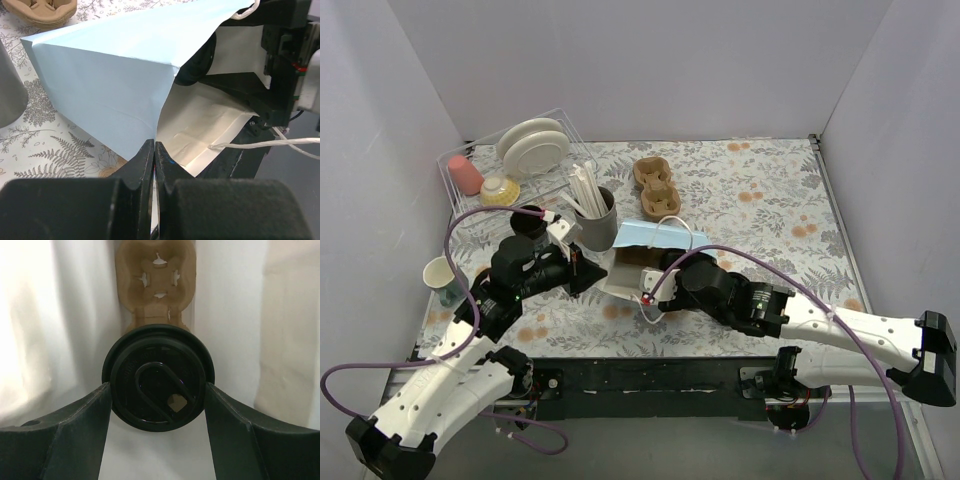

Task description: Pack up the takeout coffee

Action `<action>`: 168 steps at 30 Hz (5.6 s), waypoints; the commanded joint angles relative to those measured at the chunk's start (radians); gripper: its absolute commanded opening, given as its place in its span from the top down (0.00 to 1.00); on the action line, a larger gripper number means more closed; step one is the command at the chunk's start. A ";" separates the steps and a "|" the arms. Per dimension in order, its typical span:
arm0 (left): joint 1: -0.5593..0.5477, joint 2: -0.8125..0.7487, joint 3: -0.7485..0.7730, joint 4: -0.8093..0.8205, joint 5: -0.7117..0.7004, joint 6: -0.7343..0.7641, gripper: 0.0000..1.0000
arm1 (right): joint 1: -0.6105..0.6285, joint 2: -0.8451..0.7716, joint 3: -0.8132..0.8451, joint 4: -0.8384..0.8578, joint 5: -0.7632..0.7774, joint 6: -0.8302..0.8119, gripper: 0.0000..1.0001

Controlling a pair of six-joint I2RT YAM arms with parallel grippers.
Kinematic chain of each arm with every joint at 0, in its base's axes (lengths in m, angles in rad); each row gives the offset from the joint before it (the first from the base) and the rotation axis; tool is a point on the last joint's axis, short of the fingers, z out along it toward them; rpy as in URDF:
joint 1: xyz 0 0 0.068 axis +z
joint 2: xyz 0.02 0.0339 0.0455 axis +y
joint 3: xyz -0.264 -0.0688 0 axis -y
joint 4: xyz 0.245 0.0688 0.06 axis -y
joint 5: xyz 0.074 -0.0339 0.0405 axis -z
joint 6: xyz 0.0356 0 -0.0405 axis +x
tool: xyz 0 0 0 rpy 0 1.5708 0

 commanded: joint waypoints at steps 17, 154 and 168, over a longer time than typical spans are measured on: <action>0.001 -0.026 -0.043 0.051 0.067 -0.037 1.00 | -0.107 0.012 -0.074 0.182 -0.135 -0.215 0.66; 0.001 0.063 -0.050 0.191 0.059 -0.331 1.00 | -0.313 0.164 -0.206 0.593 -0.209 -0.256 0.25; -0.006 0.121 0.025 0.124 -0.043 -0.425 1.00 | -0.311 0.058 -0.048 0.184 -0.307 -0.147 0.17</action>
